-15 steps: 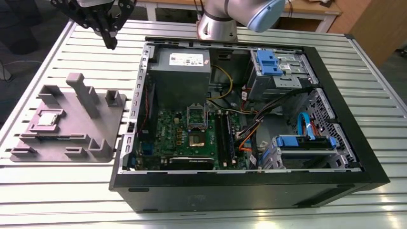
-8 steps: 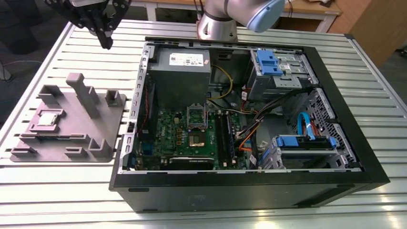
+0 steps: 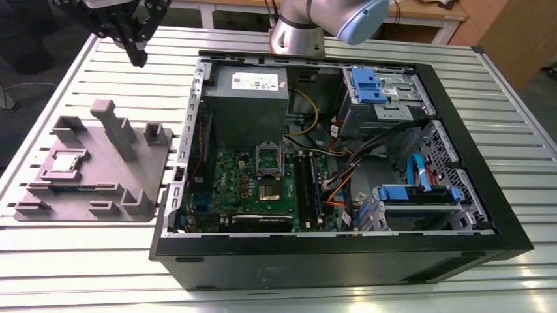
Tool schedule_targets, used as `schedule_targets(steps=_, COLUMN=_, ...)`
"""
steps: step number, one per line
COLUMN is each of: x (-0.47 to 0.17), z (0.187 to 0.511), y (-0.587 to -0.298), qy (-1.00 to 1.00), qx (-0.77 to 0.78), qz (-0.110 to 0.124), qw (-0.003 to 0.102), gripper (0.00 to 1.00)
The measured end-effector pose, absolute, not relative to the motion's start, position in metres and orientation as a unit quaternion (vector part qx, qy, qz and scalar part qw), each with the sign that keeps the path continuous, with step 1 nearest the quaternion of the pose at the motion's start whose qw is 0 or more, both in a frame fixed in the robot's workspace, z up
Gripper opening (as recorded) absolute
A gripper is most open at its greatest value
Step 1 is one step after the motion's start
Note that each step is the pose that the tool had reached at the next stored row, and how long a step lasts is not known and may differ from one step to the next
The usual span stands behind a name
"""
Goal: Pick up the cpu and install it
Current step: 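Reach for the cpu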
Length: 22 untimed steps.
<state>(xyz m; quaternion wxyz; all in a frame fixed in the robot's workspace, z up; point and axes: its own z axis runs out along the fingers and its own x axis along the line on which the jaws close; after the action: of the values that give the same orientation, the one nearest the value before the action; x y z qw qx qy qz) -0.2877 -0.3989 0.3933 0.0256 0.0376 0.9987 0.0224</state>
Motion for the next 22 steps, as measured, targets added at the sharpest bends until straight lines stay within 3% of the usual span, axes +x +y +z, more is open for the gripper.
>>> schedule_targets(steps=22, x=-0.315, z=0.393, y=-0.399, qy=0.999, qx=0.038, qz=0.023, qw=0.03, gripper=0.11)
